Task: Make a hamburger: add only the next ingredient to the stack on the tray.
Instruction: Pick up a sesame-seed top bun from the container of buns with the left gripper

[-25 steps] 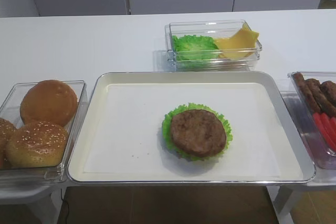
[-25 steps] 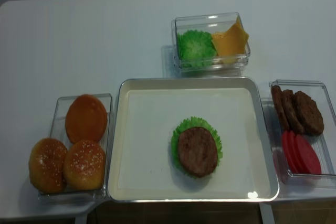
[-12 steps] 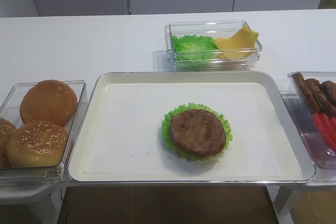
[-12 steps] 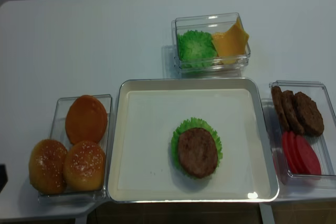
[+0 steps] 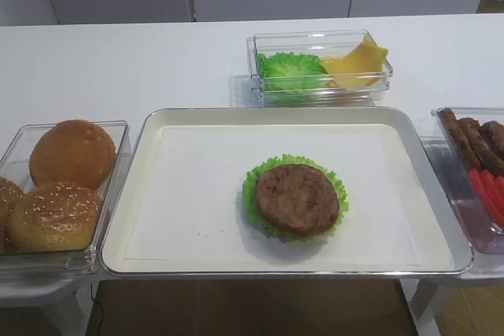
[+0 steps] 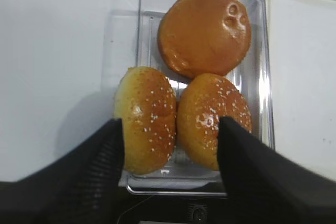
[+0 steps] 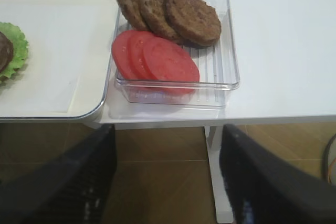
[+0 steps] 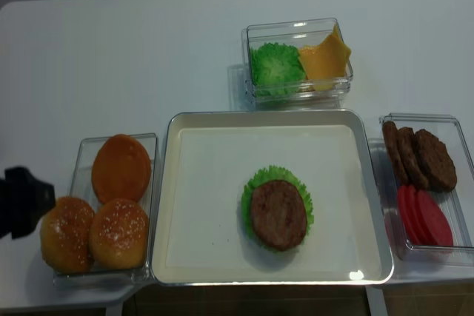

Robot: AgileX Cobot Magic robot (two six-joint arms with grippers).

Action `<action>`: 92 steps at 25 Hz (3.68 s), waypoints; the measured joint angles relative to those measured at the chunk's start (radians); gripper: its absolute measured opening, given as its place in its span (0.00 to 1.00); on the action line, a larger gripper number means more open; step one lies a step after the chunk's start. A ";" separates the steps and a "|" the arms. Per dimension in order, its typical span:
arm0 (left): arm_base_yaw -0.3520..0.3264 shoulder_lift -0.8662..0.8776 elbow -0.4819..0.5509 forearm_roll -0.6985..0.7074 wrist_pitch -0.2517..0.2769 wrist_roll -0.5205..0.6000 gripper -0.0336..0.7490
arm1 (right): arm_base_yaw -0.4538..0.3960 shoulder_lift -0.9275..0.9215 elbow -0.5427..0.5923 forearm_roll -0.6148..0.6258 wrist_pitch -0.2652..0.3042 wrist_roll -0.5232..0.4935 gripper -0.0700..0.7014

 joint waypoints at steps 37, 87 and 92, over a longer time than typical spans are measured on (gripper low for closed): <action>0.493 0.409 -0.005 -0.465 0.170 0.782 0.58 | 0.000 0.000 0.000 0.000 0.000 -0.006 0.70; 0.493 0.503 -0.077 -0.591 0.232 0.844 0.25 | 0.000 0.000 0.000 0.000 0.000 -0.009 0.70; 0.493 0.489 -0.131 -0.662 0.234 0.844 0.25 | 0.000 0.000 0.000 0.000 0.000 -0.011 0.70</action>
